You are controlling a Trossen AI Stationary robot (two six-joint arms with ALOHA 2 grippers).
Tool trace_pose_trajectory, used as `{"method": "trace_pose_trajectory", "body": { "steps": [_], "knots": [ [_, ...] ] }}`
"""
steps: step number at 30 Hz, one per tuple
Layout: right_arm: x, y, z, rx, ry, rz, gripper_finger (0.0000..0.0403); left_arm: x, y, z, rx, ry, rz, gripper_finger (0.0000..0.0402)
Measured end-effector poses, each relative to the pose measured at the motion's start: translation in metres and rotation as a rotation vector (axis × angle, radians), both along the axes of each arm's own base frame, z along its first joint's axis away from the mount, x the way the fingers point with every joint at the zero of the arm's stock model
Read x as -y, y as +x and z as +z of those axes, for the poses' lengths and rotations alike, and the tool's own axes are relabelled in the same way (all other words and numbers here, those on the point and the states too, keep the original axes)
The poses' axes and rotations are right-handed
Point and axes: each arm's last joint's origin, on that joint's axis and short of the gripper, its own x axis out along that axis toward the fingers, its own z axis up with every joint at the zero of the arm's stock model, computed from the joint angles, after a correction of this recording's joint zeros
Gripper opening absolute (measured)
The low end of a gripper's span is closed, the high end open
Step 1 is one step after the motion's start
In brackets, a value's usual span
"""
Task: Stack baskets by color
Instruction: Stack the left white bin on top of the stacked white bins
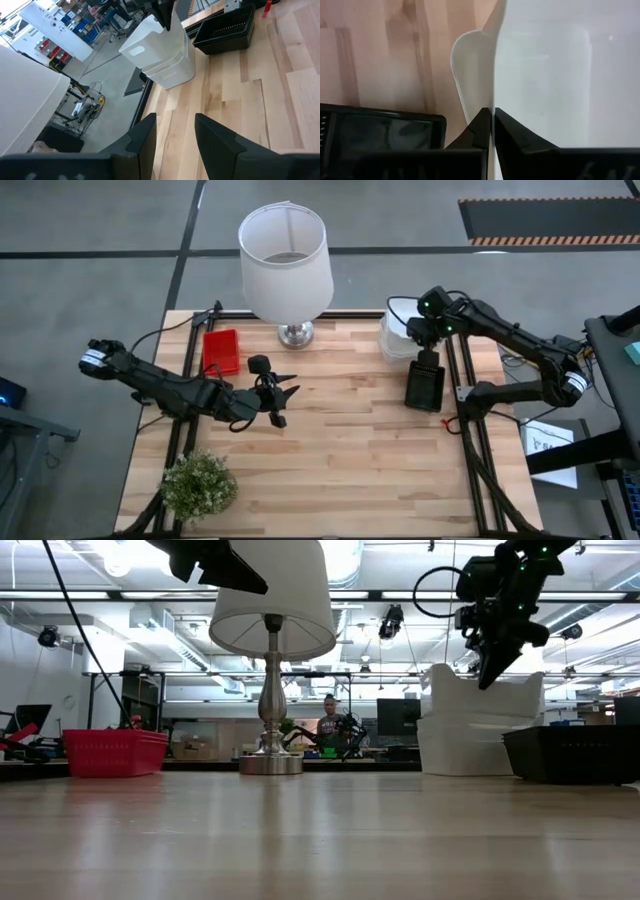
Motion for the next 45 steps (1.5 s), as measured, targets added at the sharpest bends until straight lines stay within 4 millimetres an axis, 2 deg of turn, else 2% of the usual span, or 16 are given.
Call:
{"method": "trace_pose_trajectory", "body": {
  "steps": [14, 27, 33, 39, 45],
  "knots": [
    [-0.002, -0.002, 0.004, -0.019, 0.009, 0.011, 0.0015, 0.000, 0.000, 0.000, 0.000, 0.001, 0.000, 0.0118],
    [0.000, -0.003, 0.003, -0.072, -0.042, -0.020, 0.0099, 0.000, 0.000, 0.000, -0.001, 0.001, -0.001, 0.0118],
    [0.000, -0.004, 0.004, -0.071, -0.039, -0.044, 0.0117, 0.000, 0.000, 0.000, -0.001, 0.001, -0.001, 0.0118],
    [0.006, 0.002, 0.022, 0.033, -0.085, -0.139, 0.0099, 0.000, 0.000, 0.000, 0.000, 0.002, -0.001, 0.0118],
    [0.019, 0.016, 0.041, 0.293, -0.163, -0.257, 0.0039, 0.000, 0.000, 0.000, -0.009, 0.018, -0.007, 0.0118]
  ]
}}
